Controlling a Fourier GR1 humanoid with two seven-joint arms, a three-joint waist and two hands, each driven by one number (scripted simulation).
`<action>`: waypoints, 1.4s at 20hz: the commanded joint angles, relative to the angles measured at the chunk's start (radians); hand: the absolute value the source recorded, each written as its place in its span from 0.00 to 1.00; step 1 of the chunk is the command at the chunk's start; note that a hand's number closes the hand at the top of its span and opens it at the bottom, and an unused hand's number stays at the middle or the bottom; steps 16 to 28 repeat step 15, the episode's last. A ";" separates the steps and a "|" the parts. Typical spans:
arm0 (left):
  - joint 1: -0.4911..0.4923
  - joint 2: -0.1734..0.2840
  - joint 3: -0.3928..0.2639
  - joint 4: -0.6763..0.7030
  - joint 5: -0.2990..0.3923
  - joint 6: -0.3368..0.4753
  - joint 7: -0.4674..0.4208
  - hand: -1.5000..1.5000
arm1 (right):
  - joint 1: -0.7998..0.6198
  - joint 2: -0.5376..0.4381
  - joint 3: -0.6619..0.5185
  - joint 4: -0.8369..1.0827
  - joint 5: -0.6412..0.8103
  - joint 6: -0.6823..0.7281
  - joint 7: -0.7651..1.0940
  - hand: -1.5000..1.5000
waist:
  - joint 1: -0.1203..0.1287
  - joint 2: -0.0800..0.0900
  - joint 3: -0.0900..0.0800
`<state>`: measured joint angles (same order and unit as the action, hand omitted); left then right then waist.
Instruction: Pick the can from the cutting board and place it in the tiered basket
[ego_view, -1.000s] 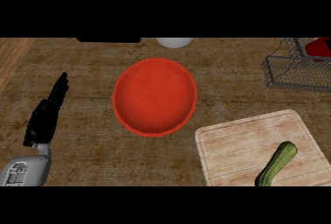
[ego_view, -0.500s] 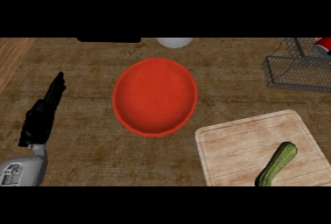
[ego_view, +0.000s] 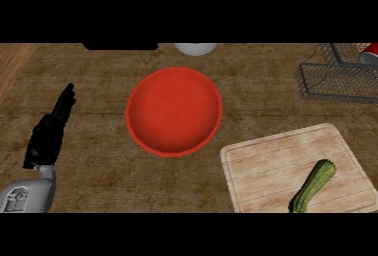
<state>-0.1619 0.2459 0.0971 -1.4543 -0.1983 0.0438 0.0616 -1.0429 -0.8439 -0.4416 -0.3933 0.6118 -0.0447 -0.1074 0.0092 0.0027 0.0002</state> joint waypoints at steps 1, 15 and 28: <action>0.027 -0.007 0.002 -0.040 0.005 -0.001 0.014 0.50 | -0.001 -0.090 -0.049 0.022 -0.047 0.071 0.063 0.00 | 0.003 -0.001 0.000; -0.003 0.003 0.021 0.001 0.000 -0.007 0.005 0.50 | 0.333 -0.421 -0.277 0.165 -0.270 0.423 -0.207 0.00 | -0.010 0.001 0.003; -0.003 0.003 0.021 0.001 0.000 -0.007 0.005 0.50 | 0.333 -0.421 -0.277 0.165 -0.270 0.423 -0.207 0.00 | -0.010 0.001 0.003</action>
